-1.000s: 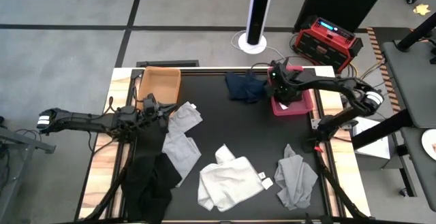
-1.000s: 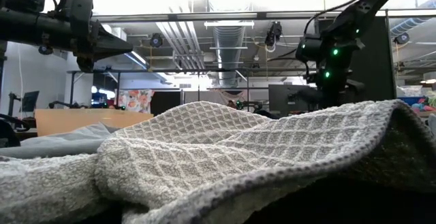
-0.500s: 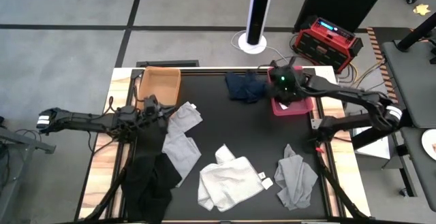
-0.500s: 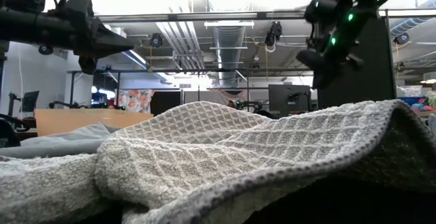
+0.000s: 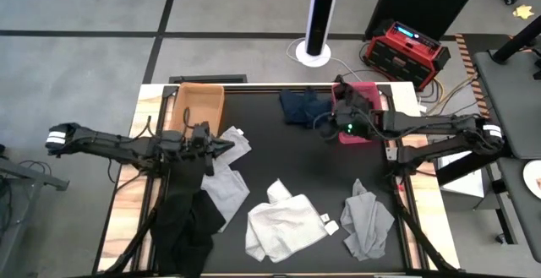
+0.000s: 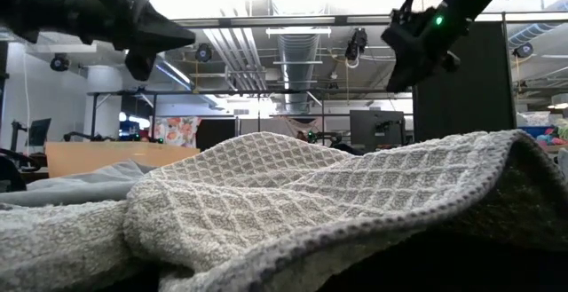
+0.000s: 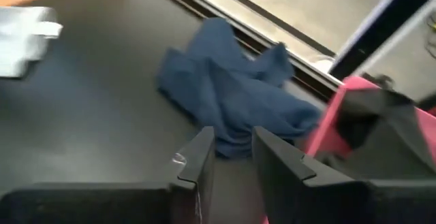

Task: Sort towels by color in basket
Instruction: Put the white towel into the orange bin

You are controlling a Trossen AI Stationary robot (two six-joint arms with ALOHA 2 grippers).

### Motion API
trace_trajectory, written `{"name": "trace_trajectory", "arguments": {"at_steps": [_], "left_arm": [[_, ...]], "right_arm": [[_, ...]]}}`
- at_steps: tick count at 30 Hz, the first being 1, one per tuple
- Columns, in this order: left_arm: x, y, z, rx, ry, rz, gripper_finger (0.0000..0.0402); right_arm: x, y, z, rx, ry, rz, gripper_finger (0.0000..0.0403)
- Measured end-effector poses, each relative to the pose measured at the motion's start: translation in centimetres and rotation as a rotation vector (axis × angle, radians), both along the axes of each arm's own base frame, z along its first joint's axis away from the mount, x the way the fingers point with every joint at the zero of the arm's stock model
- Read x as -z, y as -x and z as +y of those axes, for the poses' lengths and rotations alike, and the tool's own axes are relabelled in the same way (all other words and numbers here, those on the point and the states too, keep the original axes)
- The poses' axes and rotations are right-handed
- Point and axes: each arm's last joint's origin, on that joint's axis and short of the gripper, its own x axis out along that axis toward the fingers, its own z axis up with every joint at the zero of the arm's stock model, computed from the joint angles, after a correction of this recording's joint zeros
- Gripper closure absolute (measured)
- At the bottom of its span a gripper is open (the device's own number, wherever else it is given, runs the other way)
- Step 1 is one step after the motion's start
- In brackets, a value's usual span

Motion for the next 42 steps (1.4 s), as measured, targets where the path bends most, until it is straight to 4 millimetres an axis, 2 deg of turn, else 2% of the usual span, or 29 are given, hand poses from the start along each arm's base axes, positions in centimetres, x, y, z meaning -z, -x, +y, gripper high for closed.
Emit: {"name": "trace_trajectory", "arguments": {"at_steps": [10,17,26,34,42], "left_arm": [[-2.1,-4.3,-3.4,0.146,-0.055,0.073,0.0402],[-1.7,-6.5,-6.2,0.196,-0.069,0.118,0.0402],[-2.6,-9.6,-9.6,0.241,-0.082,0.129,0.0402],[-1.9,-12.8,-12.5,0.286,-0.117,0.225,0.0402],[-0.4,-15.8,-14.1,0.271,-0.077,0.339,0.0402]], "right_arm": [[-0.5,-0.6,4.2,-0.136,0.004,-0.071,0.0285],[-0.8,-0.2,8.1,-0.292,0.032,-0.080,0.0273],[0.7,0.0,13.6,-0.522,0.026,-0.023,0.0281],[2.4,0.5,17.1,-0.634,0.007,0.030,0.0266],[2.4,1.9,19.3,-0.715,-0.022,0.014,0.0233]]}}
